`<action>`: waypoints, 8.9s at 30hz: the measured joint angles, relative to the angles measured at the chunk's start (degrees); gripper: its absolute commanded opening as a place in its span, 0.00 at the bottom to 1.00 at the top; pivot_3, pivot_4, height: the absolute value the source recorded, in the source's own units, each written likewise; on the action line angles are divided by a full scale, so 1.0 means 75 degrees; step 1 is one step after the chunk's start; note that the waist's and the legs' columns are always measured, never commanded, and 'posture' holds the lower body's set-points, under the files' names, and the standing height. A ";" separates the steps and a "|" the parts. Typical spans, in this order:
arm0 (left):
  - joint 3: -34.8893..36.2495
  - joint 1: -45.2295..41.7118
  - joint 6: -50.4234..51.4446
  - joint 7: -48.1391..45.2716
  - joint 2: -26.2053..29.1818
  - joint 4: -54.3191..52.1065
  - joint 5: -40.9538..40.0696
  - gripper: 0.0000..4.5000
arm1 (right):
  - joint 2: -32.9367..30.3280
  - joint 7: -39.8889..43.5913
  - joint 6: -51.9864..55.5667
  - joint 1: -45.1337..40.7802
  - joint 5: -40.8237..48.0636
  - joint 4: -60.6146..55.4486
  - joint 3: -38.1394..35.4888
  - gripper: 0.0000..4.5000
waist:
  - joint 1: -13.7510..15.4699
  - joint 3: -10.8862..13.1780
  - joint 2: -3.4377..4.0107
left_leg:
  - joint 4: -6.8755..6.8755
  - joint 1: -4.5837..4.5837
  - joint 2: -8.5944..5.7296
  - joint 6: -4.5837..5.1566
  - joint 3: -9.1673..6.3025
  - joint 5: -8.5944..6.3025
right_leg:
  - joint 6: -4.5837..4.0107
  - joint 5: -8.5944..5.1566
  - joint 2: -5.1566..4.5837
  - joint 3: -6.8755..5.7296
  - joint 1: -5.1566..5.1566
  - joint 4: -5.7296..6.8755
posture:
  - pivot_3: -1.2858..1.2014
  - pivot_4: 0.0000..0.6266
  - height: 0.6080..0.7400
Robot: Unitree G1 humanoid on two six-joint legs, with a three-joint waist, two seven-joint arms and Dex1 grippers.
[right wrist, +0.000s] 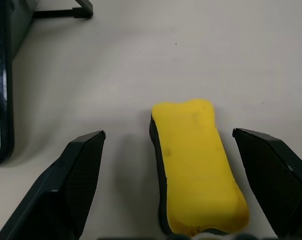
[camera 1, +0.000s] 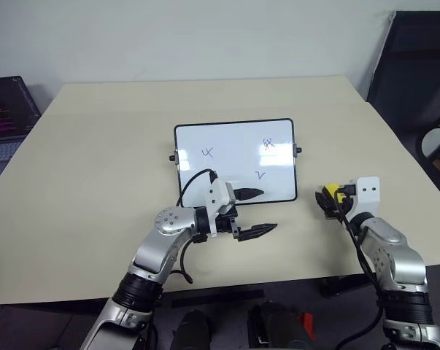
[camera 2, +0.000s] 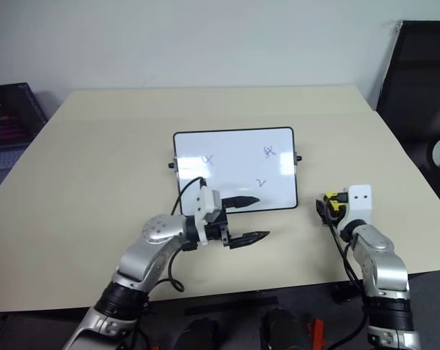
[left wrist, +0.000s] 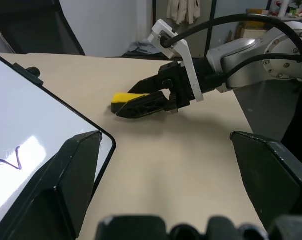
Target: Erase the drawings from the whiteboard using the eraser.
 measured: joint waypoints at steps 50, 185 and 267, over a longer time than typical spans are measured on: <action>0.0477 -0.0045 -0.1144 0.3321 -0.0666 0.0588 0.2010 1.00 | 0.0870 -0.0569 -0.1968 -0.0024 -0.0955 -0.1033 0.1063 0.25 | -0.0002 0.0000 0.0000 | -0.0001 0.0002 0.0001 0.0000 -0.0003 0.0000 | 0.0003 0.0002 0.0000 -0.0001 -0.0001 0.0000 | 0.52 0.24 1.00; 0.0550 -0.0473 -0.1401 0.3987 -0.0858 0.1189 0.2396 1.00 | 0.0706 -0.0096 -0.2136 -0.2284 -0.3000 0.0982 0.2737 0.25 | 0.0008 -0.0004 0.0000 | 0.0007 0.0030 -0.0002 0.0011 -0.0001 0.0008 | 0.0012 0.0012 -0.0003 -0.0001 0.0012 0.0005 | 0.52 0.24 1.00; 0.0626 0.0551 -0.1003 0.4022 -0.0674 0.0065 0.2487 1.00 | 0.0871 0.0115 -0.2459 -0.1806 -0.2865 0.0698 0.2586 0.25 | -0.0002 -0.0004 0.0000 | -0.0007 0.0010 0.0003 0.0013 -0.0005 0.0009 | 0.0016 0.0014 -0.0003 -0.0003 -0.0006 -0.0012 | 0.52 0.24 1.00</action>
